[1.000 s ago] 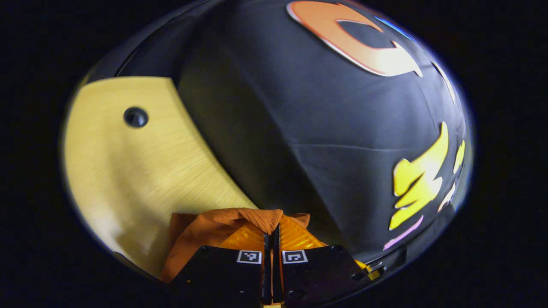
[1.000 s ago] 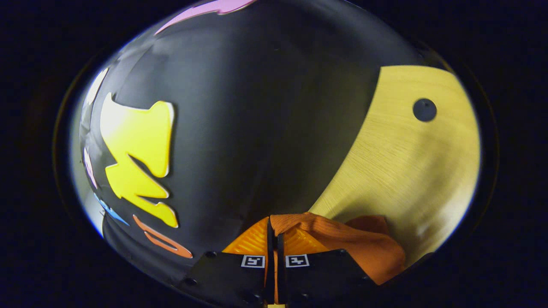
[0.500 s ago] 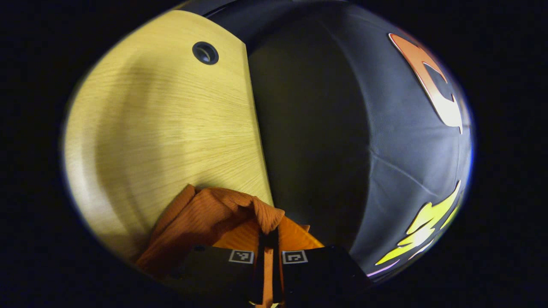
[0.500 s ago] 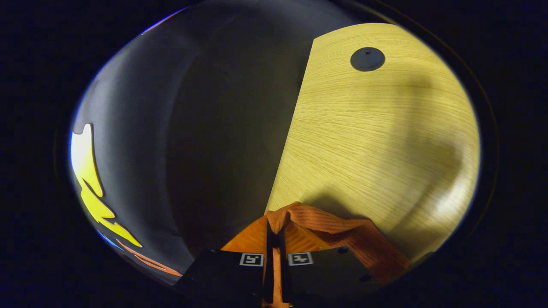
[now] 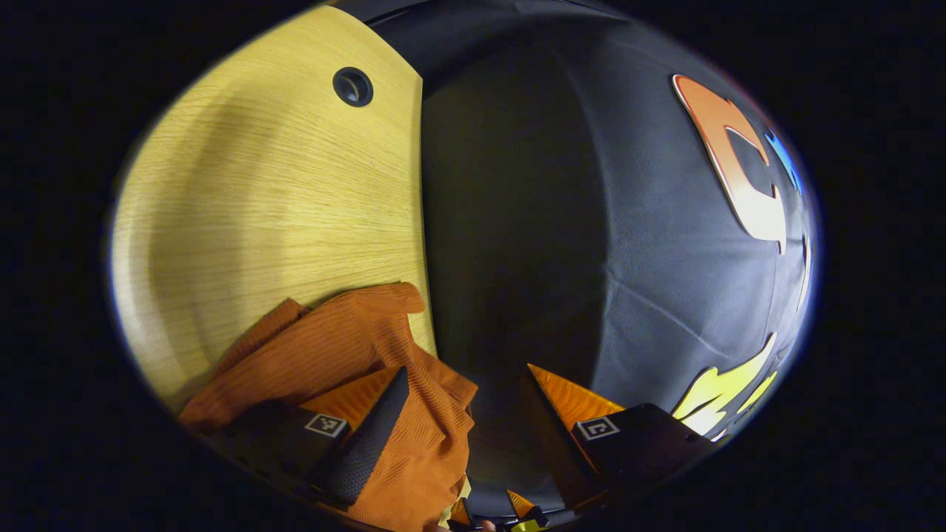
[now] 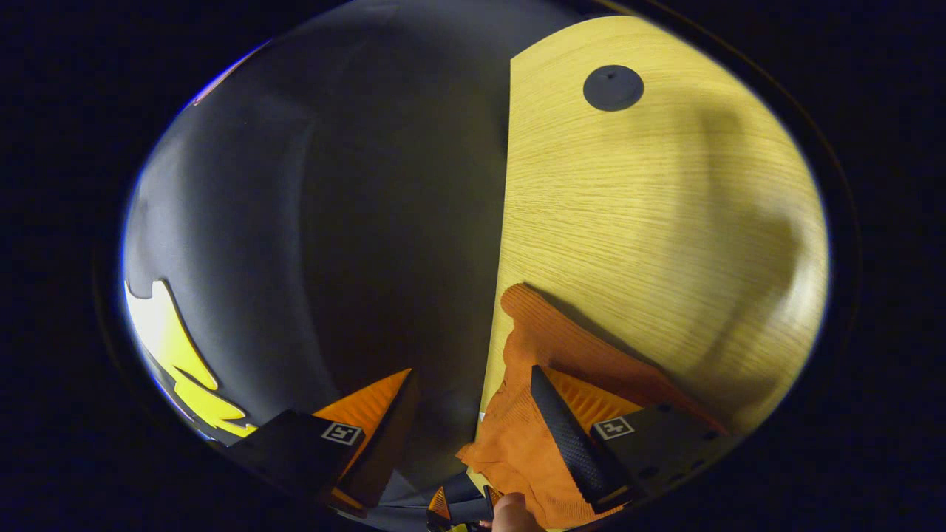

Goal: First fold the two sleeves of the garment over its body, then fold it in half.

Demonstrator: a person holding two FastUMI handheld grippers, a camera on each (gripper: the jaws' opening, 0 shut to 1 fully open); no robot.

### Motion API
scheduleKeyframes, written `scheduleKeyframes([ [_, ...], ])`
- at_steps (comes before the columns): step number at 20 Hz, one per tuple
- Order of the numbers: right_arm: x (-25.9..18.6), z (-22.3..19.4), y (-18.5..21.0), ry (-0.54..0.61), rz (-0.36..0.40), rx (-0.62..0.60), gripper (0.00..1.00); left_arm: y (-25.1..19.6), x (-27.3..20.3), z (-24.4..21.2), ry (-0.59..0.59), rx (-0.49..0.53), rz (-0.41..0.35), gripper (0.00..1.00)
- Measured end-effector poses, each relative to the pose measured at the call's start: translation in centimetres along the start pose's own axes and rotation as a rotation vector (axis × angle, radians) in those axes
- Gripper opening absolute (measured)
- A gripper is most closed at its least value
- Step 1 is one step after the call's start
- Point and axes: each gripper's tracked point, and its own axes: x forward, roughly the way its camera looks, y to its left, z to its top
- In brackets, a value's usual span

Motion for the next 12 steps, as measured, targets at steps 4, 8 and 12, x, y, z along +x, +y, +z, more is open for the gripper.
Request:
scheduleKeyframes([
  [4,-4.0,-0.2,3.9,-0.065,-0.034,-0.316,0.97,-2.7,-3.6,0.6,0.001,0.153,0.026,0.98],
  [8,-9.8,-0.7,10.8,-0.201,-0.072,-0.842,0.98,-10.0,-9.8,3.4,-0.096,0.571,0.055,0.98],
  [12,-13.4,-1.6,15.6,-0.343,-0.106,-1.170,0.97,-20.1,-17.3,3.9,-0.204,0.907,-0.024,0.98],
])
